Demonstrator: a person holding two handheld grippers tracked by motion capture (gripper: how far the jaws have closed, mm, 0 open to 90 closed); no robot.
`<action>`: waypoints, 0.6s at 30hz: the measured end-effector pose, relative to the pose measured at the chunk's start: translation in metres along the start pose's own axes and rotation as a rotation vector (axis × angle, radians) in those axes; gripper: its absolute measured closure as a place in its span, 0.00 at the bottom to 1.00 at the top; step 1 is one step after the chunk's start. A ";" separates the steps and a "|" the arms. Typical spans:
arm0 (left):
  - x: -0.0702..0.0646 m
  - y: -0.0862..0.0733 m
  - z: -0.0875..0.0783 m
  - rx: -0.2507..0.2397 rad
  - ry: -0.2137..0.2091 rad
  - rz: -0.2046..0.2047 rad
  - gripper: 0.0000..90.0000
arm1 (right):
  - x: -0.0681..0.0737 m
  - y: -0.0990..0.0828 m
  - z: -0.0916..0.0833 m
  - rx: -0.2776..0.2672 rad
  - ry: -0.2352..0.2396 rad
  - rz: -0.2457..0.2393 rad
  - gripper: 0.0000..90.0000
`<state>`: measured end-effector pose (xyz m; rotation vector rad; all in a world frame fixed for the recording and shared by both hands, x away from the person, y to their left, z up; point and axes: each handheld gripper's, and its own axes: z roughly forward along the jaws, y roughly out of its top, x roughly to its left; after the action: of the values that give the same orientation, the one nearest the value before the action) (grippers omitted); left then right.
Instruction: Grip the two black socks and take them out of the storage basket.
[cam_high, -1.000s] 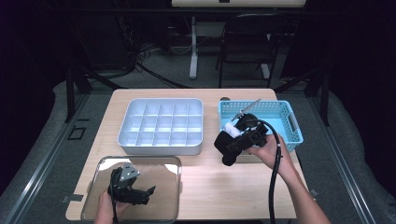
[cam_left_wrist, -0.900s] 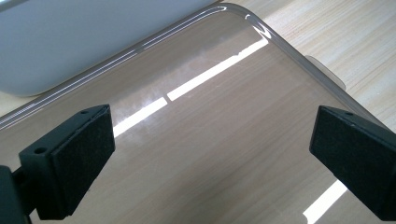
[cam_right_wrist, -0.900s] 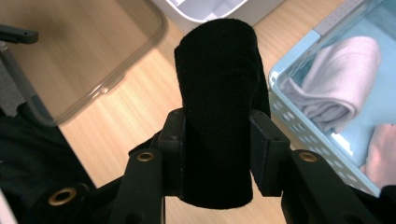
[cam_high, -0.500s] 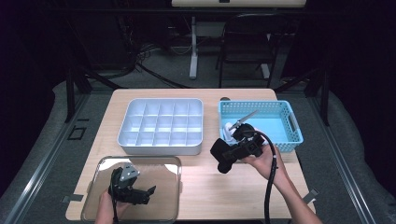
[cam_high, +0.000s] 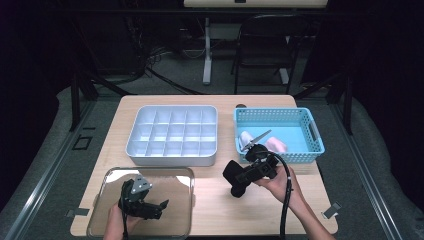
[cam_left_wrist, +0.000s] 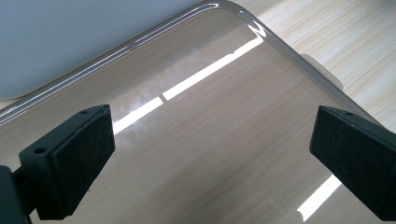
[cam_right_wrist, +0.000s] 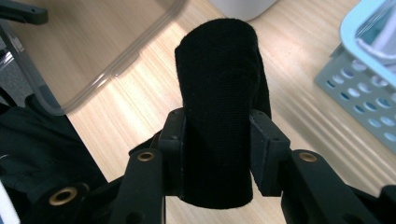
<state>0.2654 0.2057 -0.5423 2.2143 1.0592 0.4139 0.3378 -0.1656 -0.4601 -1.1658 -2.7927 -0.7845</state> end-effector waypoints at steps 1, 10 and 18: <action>0.000 0.000 0.000 0.000 0.000 -0.001 0.00 | 0.000 0.000 0.002 0.009 0.000 0.000 0.69; -0.004 0.002 0.002 0.002 -0.009 0.021 0.00 | -0.001 -0.006 0.030 0.066 -0.009 0.013 0.68; -0.006 0.004 0.005 0.012 -0.028 0.027 0.00 | -0.002 -0.012 0.053 0.114 -0.035 0.041 0.66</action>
<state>0.2664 0.1967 -0.5434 2.2402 1.0208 0.3879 0.3399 -0.1498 -0.5126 -1.2249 -2.7893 -0.5992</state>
